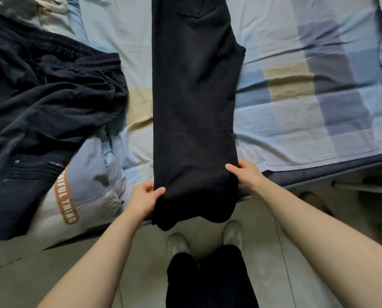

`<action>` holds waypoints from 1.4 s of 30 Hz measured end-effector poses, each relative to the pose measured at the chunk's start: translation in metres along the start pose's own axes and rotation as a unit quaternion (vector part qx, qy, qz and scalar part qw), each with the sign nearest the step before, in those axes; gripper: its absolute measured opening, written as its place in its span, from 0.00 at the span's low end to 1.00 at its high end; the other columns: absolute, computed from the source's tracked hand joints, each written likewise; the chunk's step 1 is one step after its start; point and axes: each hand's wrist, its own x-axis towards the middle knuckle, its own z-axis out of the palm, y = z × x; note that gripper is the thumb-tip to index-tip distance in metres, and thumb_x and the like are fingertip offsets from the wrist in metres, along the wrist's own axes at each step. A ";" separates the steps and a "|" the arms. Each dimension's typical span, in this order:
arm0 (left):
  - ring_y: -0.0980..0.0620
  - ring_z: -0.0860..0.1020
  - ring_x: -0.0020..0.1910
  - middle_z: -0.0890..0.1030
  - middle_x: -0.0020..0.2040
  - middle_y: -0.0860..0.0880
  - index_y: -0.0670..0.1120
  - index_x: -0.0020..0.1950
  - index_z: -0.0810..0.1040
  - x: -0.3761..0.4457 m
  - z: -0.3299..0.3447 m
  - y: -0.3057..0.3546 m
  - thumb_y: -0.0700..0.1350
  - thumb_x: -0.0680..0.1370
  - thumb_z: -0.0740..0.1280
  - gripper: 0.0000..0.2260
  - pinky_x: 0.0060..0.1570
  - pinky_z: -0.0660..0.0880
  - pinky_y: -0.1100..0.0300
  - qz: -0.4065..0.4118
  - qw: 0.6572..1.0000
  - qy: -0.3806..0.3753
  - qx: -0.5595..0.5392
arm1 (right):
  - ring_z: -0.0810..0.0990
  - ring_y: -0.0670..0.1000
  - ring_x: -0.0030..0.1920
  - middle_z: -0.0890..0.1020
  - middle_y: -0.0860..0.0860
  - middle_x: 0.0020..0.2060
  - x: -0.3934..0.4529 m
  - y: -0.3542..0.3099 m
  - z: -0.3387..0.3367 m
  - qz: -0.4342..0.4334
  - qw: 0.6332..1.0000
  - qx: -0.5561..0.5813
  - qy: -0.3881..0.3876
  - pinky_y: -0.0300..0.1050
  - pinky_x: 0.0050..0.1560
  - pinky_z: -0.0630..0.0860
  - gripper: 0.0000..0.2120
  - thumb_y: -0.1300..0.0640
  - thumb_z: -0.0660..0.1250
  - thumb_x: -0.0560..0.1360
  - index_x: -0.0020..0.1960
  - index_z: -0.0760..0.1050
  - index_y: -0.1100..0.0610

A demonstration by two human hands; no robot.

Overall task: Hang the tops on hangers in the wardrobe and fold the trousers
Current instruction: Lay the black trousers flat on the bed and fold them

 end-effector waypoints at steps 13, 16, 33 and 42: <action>0.48 0.69 0.33 0.71 0.31 0.48 0.45 0.34 0.66 -0.002 0.000 -0.008 0.47 0.78 0.67 0.16 0.35 0.67 0.54 0.058 0.976 0.103 0.184 | 0.79 0.53 0.51 0.79 0.57 0.49 -0.006 0.035 0.001 0.066 0.996 -0.052 -0.029 0.50 0.56 0.76 0.16 0.62 0.70 0.73 0.58 0.70 0.60; 0.48 0.73 0.37 0.75 0.37 0.48 0.45 0.41 0.69 -0.002 0.001 -0.009 0.47 0.77 0.68 0.11 0.38 0.69 0.54 0.034 0.991 0.077 0.107 | 0.80 0.52 0.50 0.81 0.55 0.52 -0.012 0.051 0.010 0.081 0.995 0.004 -0.055 0.49 0.54 0.79 0.20 0.61 0.71 0.73 0.60 0.67 0.58; 0.55 0.84 0.48 0.86 0.50 0.52 0.60 0.59 0.69 -0.083 0.033 -0.019 0.41 0.78 0.69 0.17 0.44 0.78 0.63 0.056 0.991 -0.092 -0.084 | 0.83 0.46 0.43 0.83 0.54 0.47 -0.075 0.061 -0.049 -0.096 0.995 0.011 0.006 0.39 0.44 0.77 0.10 0.60 0.65 0.78 0.57 0.66 0.53; 0.54 0.82 0.55 0.84 0.56 0.53 0.52 0.61 0.76 -0.108 0.034 -0.030 0.46 0.68 0.77 0.22 0.60 0.76 0.51 0.012 0.992 -0.097 -0.078 | 0.82 0.52 0.55 0.83 0.53 0.55 -0.099 0.083 -0.059 0.038 0.980 0.111 -0.159 0.46 0.57 0.76 0.20 0.62 0.69 0.74 0.65 0.72 0.61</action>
